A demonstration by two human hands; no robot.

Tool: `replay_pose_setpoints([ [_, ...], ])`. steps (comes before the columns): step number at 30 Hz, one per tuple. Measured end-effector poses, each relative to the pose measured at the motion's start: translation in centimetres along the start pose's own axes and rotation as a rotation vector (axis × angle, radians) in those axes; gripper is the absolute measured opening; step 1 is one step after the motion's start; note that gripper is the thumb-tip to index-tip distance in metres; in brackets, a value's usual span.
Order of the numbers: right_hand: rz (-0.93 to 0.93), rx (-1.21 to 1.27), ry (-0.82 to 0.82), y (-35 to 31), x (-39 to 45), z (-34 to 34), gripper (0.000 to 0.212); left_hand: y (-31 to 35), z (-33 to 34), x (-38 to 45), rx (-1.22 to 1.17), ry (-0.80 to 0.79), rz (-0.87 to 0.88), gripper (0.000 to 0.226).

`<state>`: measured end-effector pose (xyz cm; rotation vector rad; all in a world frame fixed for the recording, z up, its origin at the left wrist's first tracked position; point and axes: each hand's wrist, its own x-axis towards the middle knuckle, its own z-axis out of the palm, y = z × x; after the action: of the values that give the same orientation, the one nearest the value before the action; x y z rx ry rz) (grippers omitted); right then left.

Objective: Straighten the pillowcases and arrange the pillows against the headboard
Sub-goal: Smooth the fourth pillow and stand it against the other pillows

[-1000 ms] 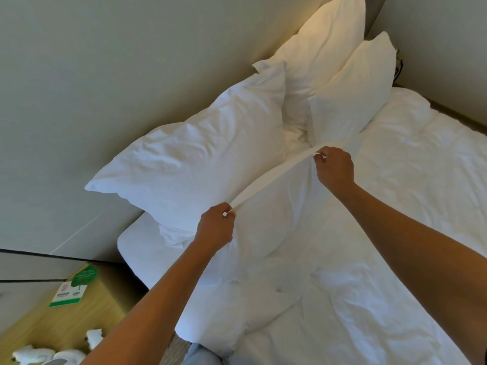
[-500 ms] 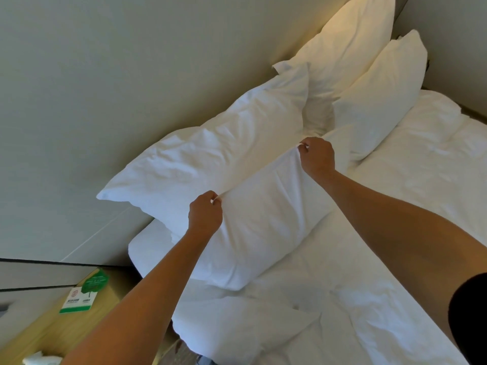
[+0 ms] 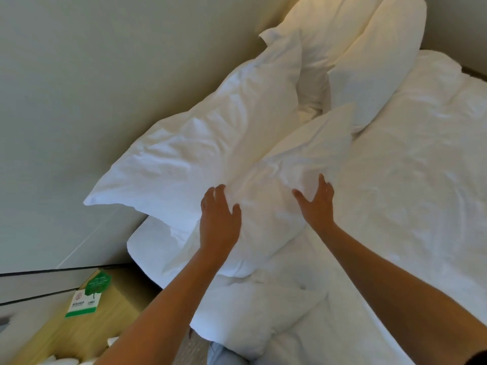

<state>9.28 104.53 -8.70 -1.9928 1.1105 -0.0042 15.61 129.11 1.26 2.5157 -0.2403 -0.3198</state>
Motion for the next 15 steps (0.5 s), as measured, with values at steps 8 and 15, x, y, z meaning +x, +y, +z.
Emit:
replay_pose_setpoints([
  [8,0.374,0.46,-0.23,1.7,-0.9,5.2,0.122,-3.6,6.9,-4.1,0.662,-0.236,0.601,0.079],
  [15,0.29,0.498,-0.252,-0.8,1.9,7.9,0.125,-8.0,7.6,-0.2,0.754,-0.138,0.722,0.068],
])
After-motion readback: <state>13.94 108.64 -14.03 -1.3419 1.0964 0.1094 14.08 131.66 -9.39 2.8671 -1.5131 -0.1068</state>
